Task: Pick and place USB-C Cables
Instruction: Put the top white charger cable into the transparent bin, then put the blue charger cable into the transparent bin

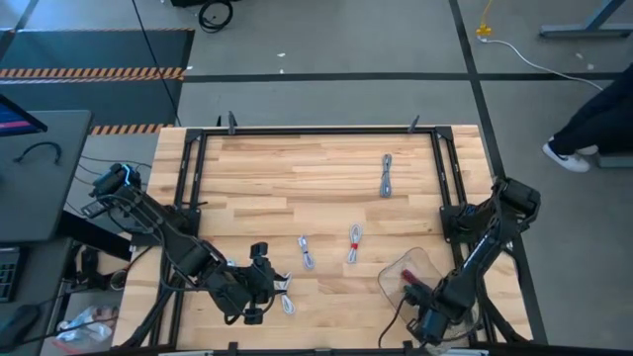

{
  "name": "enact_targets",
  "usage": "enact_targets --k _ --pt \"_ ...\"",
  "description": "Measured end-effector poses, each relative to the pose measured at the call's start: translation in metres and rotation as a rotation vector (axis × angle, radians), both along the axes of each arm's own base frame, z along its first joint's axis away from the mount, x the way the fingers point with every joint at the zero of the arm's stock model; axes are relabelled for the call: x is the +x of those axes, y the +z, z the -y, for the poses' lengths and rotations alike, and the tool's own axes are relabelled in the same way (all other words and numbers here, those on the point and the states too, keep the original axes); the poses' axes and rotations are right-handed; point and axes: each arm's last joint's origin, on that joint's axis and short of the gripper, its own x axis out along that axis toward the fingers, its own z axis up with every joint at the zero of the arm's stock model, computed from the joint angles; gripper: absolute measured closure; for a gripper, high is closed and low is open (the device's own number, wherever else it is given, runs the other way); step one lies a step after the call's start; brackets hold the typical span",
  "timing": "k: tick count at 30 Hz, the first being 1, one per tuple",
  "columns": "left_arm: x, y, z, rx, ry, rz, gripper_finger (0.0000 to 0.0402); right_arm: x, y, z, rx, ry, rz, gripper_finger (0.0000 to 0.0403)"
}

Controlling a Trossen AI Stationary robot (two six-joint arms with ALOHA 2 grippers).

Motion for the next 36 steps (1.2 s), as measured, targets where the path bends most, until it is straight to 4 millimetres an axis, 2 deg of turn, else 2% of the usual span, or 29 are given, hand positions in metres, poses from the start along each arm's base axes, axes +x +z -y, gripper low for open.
enact_targets --k 4,11,18,28,32,36 --pt "0.000 0.000 0.000 -0.001 0.000 0.000 0.0285 -0.004 -0.009 0.007 0.031 -0.017 -0.081 0.0395" --pt "0.000 0.000 0.000 -0.006 0.004 -0.001 0.0285 0.005 -0.010 0.005 0.079 0.018 0.008 0.0396" --pt "0.000 0.000 0.000 -0.007 0.004 0.000 0.0285 0.006 -0.011 0.007 0.067 0.037 0.011 0.0394" --pt "0.000 0.000 0.000 -0.006 0.004 -0.001 0.0285 0.006 -0.012 0.008 0.056 0.039 0.008 0.0306" --pt "0.000 0.000 0.000 -0.006 0.004 -0.001 0.0285 0.012 -0.008 0.010 0.079 0.043 -0.016 0.0286" --pt "0.000 0.000 0.000 -0.006 0.004 -0.001 0.0285 0.019 0.005 0.012 0.105 0.050 -0.047 0.0276"
